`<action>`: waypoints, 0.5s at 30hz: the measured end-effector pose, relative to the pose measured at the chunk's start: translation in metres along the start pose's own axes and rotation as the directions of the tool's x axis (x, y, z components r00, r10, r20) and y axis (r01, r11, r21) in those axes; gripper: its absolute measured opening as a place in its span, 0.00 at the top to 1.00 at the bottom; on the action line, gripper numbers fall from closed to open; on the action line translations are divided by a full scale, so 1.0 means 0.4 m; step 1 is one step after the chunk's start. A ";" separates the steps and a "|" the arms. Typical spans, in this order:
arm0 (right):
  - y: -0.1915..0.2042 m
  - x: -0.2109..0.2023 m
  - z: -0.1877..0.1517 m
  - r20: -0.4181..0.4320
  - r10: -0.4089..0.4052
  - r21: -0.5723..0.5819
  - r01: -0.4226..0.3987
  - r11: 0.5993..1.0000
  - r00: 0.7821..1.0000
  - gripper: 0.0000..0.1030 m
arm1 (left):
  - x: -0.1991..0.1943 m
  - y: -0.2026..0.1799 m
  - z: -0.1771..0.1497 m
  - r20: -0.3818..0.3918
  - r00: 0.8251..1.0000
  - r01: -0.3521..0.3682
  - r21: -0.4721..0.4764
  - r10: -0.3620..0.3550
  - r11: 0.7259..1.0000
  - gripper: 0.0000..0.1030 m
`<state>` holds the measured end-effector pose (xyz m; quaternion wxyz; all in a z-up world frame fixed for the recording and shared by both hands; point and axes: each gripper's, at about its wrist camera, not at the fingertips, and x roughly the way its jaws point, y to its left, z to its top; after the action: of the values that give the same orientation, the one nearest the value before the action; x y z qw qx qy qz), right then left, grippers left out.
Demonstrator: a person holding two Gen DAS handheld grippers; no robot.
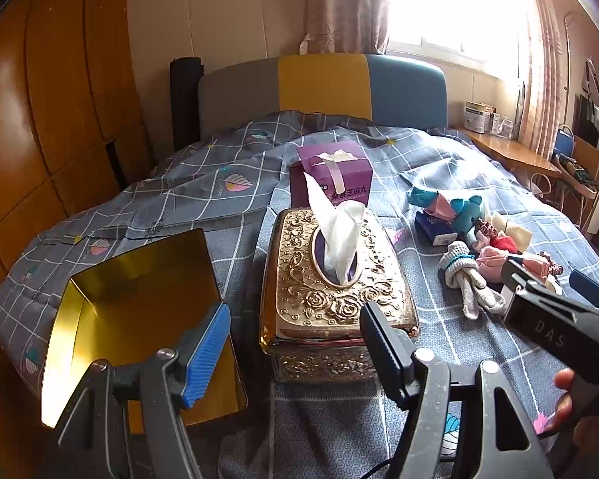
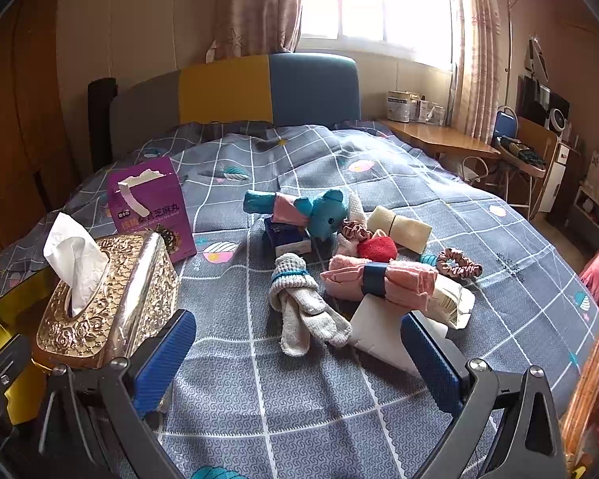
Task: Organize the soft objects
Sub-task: 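Grasp the white knitted glove with the left gripper while the right gripper grasps the pink towel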
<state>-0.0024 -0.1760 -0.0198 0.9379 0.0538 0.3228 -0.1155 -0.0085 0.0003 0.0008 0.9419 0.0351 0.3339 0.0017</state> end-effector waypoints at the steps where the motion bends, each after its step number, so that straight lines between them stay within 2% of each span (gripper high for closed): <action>1: -0.006 0.001 0.000 0.000 -0.002 0.006 0.002 1.000 1.000 0.00 | 0.000 -0.001 0.000 -0.002 1.000 0.002 0.001 -0.002 1.000 0.34; 5: -0.037 0.011 0.009 -0.005 -0.008 0.033 0.008 0.999 1.000 0.00 | -0.003 -0.010 -0.001 -0.005 1.000 0.017 0.015 -0.017 1.000 0.34; 7: -0.062 0.020 0.022 -0.012 -0.004 0.055 0.005 0.999 1.000 0.00 | -0.008 -0.014 0.004 -0.006 0.997 0.075 0.025 -0.075 0.997 0.34; 8: -0.079 0.025 0.034 -0.012 -0.003 0.069 0.004 0.998 1.000 0.00 | -0.014 -0.017 0.009 -0.006 0.991 0.132 0.028 -0.132 0.991 0.34; 9: -0.101 0.034 0.047 -0.019 0.001 0.088 0.001 0.996 1.000 0.00 | -0.019 -0.020 0.014 -0.011 0.982 0.191 0.030 -0.191 0.981 0.33; 10: -0.128 0.046 0.063 -0.029 0.005 0.111 -0.002 0.994 1.000 0.00 | -0.024 -0.025 0.020 -0.019 0.962 0.274 0.029 -0.273 0.961 0.29; 11: -0.152 0.056 0.077 -0.034 0.006 0.129 -0.001 0.992 0.999 0.00 | -0.027 -0.031 0.027 -0.029 0.945 0.326 0.025 -0.326 0.945 0.26; 13: -0.209 0.086 0.109 -0.045 -0.019 0.151 0.026 0.988 0.999 0.00 | -0.031 -0.052 0.038 -0.043 0.926 0.377 0.034 -0.375 0.926 0.24; 15: -0.266 0.123 0.135 -0.052 -0.047 0.165 0.055 0.985 0.998 0.00 | -0.037 -0.086 0.052 -0.040 0.914 0.405 0.068 -0.403 0.912 0.24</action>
<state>0.0405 -0.2973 -0.0104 0.9187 0.1265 0.3359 -0.1647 -0.0075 -0.0356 0.0240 0.9156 0.0003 0.3458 -0.2052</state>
